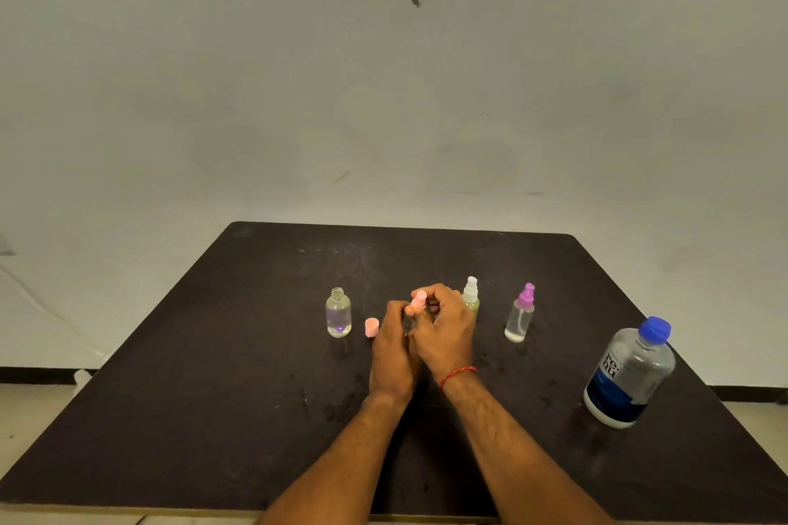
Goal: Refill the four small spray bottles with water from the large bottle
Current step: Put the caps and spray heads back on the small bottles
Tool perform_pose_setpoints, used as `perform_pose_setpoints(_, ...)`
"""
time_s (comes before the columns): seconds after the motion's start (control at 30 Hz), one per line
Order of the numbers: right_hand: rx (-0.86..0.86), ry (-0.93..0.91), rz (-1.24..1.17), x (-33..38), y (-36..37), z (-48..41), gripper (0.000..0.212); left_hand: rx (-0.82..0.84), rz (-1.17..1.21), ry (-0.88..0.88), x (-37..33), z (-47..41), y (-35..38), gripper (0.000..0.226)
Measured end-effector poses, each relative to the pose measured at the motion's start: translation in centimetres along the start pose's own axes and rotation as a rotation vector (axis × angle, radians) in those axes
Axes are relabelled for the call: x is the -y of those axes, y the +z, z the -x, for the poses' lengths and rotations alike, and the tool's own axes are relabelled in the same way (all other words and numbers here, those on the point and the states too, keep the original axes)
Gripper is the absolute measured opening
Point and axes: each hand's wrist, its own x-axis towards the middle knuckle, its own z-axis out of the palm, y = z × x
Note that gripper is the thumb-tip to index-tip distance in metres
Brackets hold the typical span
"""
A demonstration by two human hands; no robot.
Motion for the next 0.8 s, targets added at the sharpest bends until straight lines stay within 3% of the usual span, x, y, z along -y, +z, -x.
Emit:
perform_pose_setpoints(0.13, -0.034, 0.013, 0.024, 0.3, 0.8, 0.0, 0.007, -0.042, 0.043, -0.036, -0.1, 0.0, 0.0, 0.036)
perform_pose_setpoints(0.3, -0.054, 0.05, 0.032, 0.5, 1.4, 0.1, 0.007, -0.069, 0.006, -0.074, -0.4, -0.2, 0.0, 0.031)
perform_pose_setpoints(0.43, 0.039, 0.085, 0.057, 0.2, 1.4, -0.6, 0.009, -0.066, -0.074, -0.088, -0.1, -0.2, 0.0, 0.007)
perform_pose_setpoints(0.5, 0.073, 0.098, 0.045, -0.4, 1.2, -1.2, 0.01, -0.046, -0.12, -0.07, 0.2, -0.3, 0.1, 0.024)
perform_pose_setpoints(0.7, 0.081, 0.156, 0.041, -1.5, 1.0, -3.3, 0.016, -0.036, -0.136, -0.049, -0.3, -0.4, 0.0, 0.045)
perform_pose_setpoints(0.8, 0.108, 0.18, 0.056, -1.6, 1.2, -3.8, 0.018, -0.065, -0.17, -0.025, -0.7, -0.3, 0.0, 0.045)
